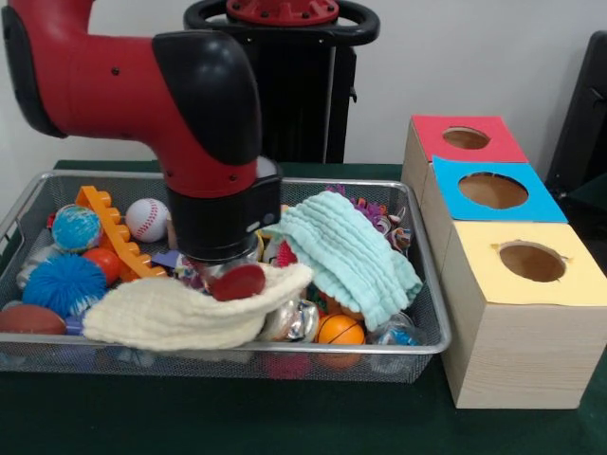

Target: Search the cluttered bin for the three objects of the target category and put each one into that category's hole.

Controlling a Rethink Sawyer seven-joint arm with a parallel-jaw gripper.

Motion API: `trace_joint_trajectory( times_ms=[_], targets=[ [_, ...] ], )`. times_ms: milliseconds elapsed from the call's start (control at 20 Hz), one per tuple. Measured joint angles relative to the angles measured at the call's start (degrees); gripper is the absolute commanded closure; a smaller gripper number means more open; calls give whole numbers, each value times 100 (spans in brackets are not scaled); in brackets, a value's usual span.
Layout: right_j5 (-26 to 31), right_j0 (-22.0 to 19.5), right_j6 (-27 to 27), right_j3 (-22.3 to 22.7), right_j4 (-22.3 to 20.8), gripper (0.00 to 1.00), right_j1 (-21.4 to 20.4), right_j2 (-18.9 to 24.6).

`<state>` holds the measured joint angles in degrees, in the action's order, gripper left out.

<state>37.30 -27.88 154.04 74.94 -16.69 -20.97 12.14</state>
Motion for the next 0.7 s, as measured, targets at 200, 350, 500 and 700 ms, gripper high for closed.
trace_joint_trajectory(
  times_ms=[200,350,500,700],
  targets=[
    [-10,274,215,4,314,0,1,-202],
    [-64,362,290,24,474,0,0,-318],
    [-259,358,290,134,570,0,-13,-361],
    [-593,326,290,333,611,0,-62,-369]
  ],
)
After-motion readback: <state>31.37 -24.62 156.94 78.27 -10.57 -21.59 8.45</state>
